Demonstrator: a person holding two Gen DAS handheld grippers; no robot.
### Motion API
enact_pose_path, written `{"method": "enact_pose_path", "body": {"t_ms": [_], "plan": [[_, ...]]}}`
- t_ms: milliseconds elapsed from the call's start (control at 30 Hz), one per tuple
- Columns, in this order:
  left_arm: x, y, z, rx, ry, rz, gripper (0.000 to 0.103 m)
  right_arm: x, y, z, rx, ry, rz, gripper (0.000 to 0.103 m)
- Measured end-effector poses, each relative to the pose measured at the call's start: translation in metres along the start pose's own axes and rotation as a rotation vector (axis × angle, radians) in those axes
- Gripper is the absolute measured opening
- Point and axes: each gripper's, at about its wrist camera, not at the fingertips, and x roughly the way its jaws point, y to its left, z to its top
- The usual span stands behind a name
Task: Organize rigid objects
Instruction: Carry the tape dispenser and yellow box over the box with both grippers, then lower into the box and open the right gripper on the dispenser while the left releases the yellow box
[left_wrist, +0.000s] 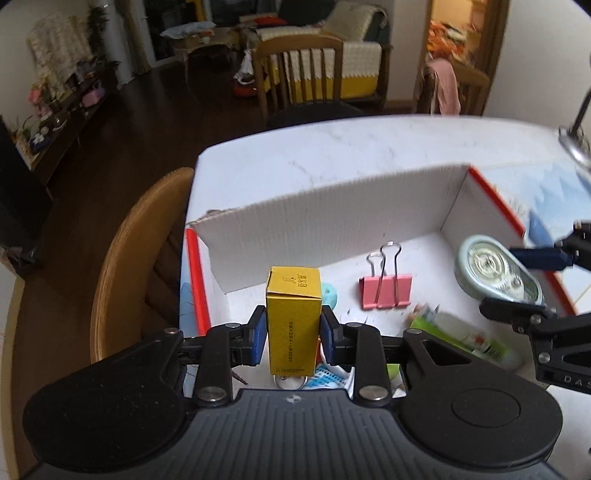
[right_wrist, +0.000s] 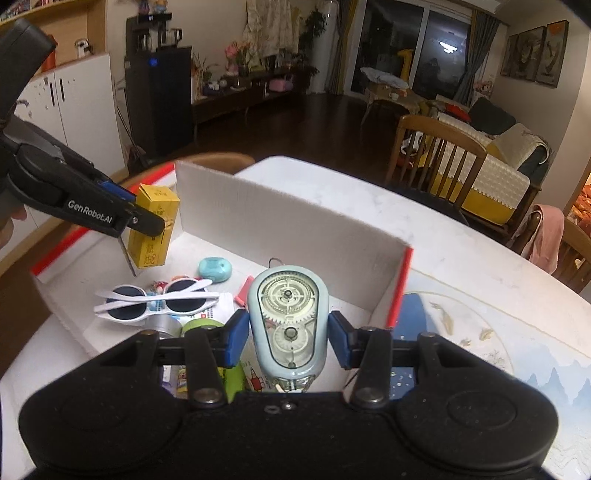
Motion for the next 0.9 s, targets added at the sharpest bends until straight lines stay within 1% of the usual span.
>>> {"method": "enact_pose_path", "body": {"t_ms": [100, 200, 400, 567, 767, 900], "plan": [[0.012, -0.003, -0.001, 0.022, 0.022, 0.002, 0.029, 0.012, 0.006, 0.002, -0.011, 0.018, -0.004, 0.046], [0.022, -0.001, -0.002, 0.020, 0.040, 0.002, 0.029, 0.023, 0.011, 0.003, -0.019, 0.038, -0.010, 0.046], [0.033, -0.003, 0.005, 0.021, 0.042, 0.007, 0.029, 0.033, 0.017, -0.001, -0.016, 0.070, -0.009, 0.046], [0.044, -0.005, 0.012, 0.014, 0.049, 0.022, 0.029, 0.034, 0.018, -0.003, -0.010, 0.070, -0.007, 0.047], [0.059, -0.007, 0.018, 0.019, 0.075, 0.039, 0.029, 0.034, 0.017, -0.002, 0.005, 0.074, -0.004, 0.047], [0.063, -0.007, 0.017, 0.016, 0.095, 0.032, 0.029, 0.031, 0.013, -0.003, 0.023, 0.065, -0.001, 0.048]]}}
